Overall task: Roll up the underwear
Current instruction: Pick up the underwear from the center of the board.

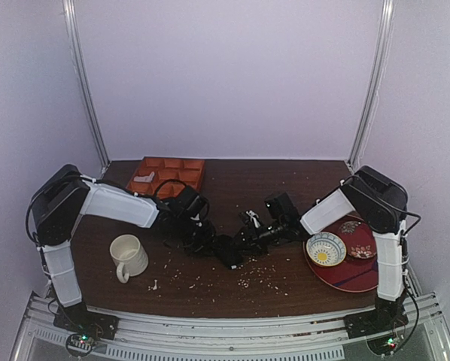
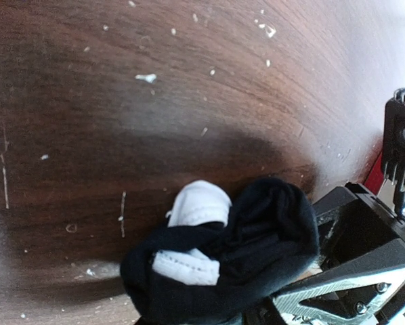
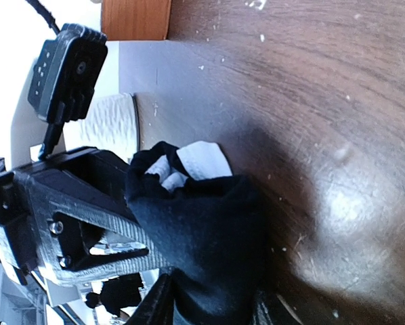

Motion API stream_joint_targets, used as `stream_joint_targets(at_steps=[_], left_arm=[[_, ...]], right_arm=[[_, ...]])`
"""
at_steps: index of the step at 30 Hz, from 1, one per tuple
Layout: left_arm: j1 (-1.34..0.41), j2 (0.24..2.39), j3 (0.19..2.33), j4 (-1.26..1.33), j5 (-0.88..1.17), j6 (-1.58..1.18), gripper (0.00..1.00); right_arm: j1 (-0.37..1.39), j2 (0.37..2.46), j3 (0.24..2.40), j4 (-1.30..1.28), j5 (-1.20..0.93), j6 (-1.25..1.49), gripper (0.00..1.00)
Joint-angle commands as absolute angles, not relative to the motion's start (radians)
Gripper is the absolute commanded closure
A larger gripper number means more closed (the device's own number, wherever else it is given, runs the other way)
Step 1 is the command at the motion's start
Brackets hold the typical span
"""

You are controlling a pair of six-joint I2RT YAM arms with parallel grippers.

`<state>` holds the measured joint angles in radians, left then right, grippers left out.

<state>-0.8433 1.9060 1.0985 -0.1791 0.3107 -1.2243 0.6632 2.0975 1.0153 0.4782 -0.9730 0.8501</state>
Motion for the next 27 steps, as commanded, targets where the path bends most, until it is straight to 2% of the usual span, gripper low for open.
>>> stream_joint_targets(at_steps=[1,5,8,9,10,11,14,22,27], left_arm=[[-0.851,1.957,1.057,-0.218,0.305,-1.235,0.63],[-0.851,1.957,1.054,-0.212,0.306,-1.238,0.63],[-0.851,1.957,1.053,-0.21,0.307,-1.239,0.63],[-0.851,1.957,1.05,-0.209,0.307,-1.239,0.63],[-0.852,1.957,1.049,-0.209,0.307,-1.239,0.63],[-0.851,1.957,1.048,-0.209,0.307,-1.239,0.63],[-0.851,1.956,1.043,-0.203,0.31,-1.239,0.63],[-0.849,1.892,1.053,-0.218,0.298,-1.213,0.58],[-0.844,1.821,1.061,-0.214,0.286,-1.193,0.48]], right_arm=[[0.699,2.116,1.021,0.584,-1.022,0.901,0.66],[0.725,2.117,1.04,0.551,-1.025,0.881,0.67],[0.736,2.124,1.04,0.563,-1.023,0.888,0.77],[0.738,2.127,1.037,0.585,-1.026,0.903,0.82],[0.738,2.13,1.031,0.61,-1.03,0.92,0.91],[0.739,2.132,1.026,0.632,-1.034,0.935,0.95],[0.739,2.126,1.008,0.692,-1.033,0.968,1.0],[0.734,2.032,0.958,0.729,-0.982,0.962,1.0],[0.734,1.914,0.995,0.446,-0.917,0.768,1.0]])
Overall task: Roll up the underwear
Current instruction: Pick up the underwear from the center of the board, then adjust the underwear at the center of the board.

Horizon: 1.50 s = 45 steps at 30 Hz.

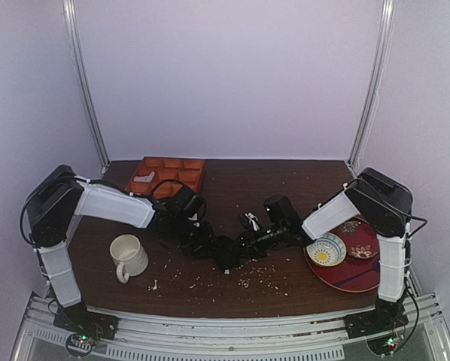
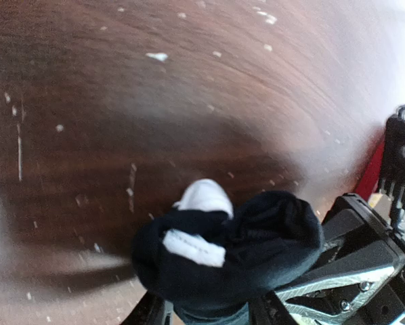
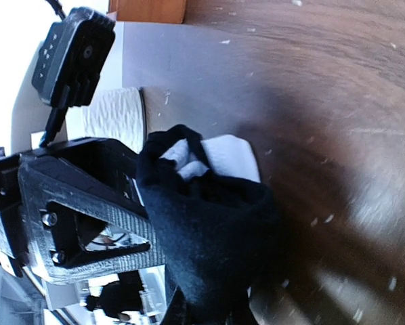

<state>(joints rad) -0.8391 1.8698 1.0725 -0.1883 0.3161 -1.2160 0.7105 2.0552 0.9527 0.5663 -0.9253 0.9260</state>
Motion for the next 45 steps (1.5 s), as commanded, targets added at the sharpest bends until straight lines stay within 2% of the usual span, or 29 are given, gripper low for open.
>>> stream_joint_targets(at_steps=[1,8,12,19,25,28,34,41,45], left_arm=[[-0.843,1.806,1.061,-0.213,0.282,-1.165,0.47],[-0.841,1.742,1.045,-0.178,0.289,-1.169,0.46],[-0.836,1.711,1.016,-0.137,0.287,-1.178,0.46],[-0.79,1.628,0.933,-0.044,0.299,-1.178,0.46],[-0.76,1.563,0.905,-0.05,0.298,-1.168,0.46],[-0.745,1.533,0.871,-0.034,0.293,-1.174,0.46],[-0.698,1.444,0.815,-0.058,0.274,-1.158,0.46],[-0.628,1.302,0.803,-0.205,0.228,-1.086,0.45],[-0.59,1.244,0.784,-0.25,0.227,-1.069,0.45]], right_arm=[[0.734,1.889,1.012,0.363,-0.899,0.711,1.0],[0.738,1.785,1.13,-0.112,-0.738,0.427,1.0],[0.745,1.755,1.18,-0.271,-0.643,0.331,1.0],[0.78,1.705,1.312,-0.581,-0.344,0.144,1.0],[0.852,1.717,1.396,-0.713,-0.057,0.074,1.0],[0.947,1.745,1.447,-0.76,0.144,0.046,1.0],[1.109,1.895,1.554,-0.884,0.491,0.02,1.0],[1.239,2.041,1.654,-0.939,0.669,0.037,1.0],[1.297,2.098,1.7,-0.96,0.676,0.065,1.0]])
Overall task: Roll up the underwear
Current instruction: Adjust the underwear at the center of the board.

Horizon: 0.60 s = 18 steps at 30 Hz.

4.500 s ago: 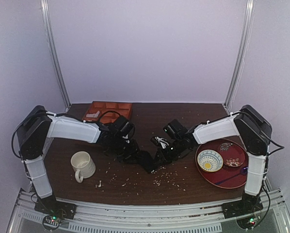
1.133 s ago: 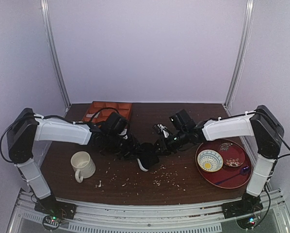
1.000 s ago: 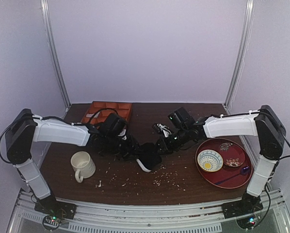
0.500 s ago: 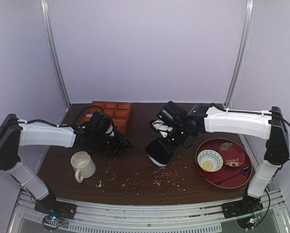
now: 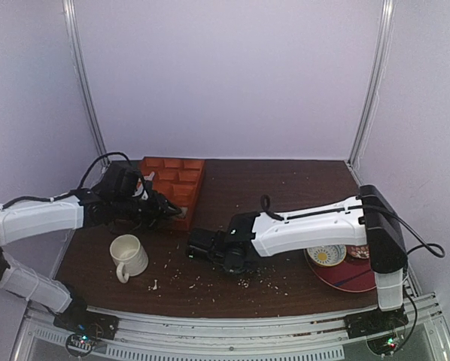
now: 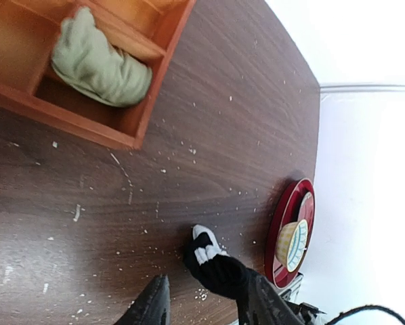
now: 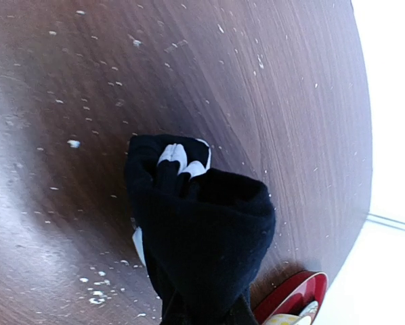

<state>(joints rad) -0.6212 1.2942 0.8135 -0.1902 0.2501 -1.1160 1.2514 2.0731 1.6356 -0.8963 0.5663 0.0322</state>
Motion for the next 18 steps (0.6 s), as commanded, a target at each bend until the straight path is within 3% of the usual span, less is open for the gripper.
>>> stream_joint_targets(at_steps=[1,18], left_arm=[[-0.588,1.234,0.776,-0.253,0.227,-1.069,0.45],[-0.587,1.136,0.69,-0.29,0.205,-1.098,0.45]], right_arm=[[1.317,2.11,1.712,-0.97,0.671,0.078,1.0],[1.384,2.137,1.659,-0.845,0.314,0.268,1.0]])
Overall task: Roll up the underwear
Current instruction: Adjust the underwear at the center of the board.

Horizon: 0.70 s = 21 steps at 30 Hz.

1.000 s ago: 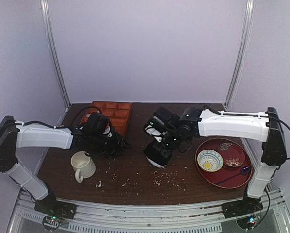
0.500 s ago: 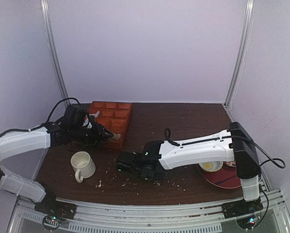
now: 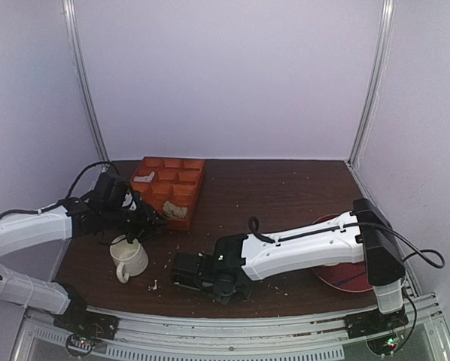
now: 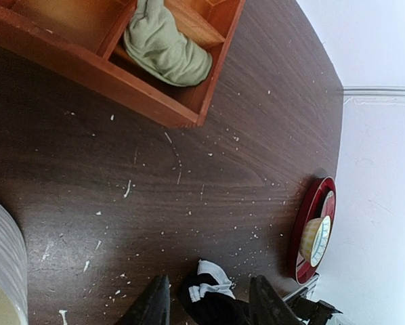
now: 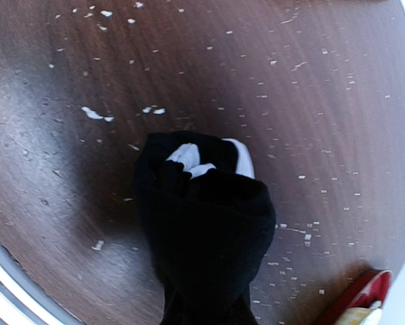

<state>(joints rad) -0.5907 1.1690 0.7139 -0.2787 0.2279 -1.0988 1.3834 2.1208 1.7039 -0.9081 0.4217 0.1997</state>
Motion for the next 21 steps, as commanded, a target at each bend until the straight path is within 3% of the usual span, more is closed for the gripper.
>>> stream_joint_targets(at_steps=[1,9,21], left_arm=[[-0.587,1.13,0.685,-0.294,0.202,-1.101,0.45],[-0.587,1.105,0.658,-0.308,0.204,-1.107,0.44],[-0.651,1.116,0.586,-0.206,0.211,-1.204,0.45]], right_arm=[[1.385,2.136,1.648,-0.829,0.297,0.28,1.0],[1.344,2.09,1.49,-0.603,0.09,0.342,1.0],[1.123,1.95,1.102,-0.117,-0.362,0.5,1.0]])
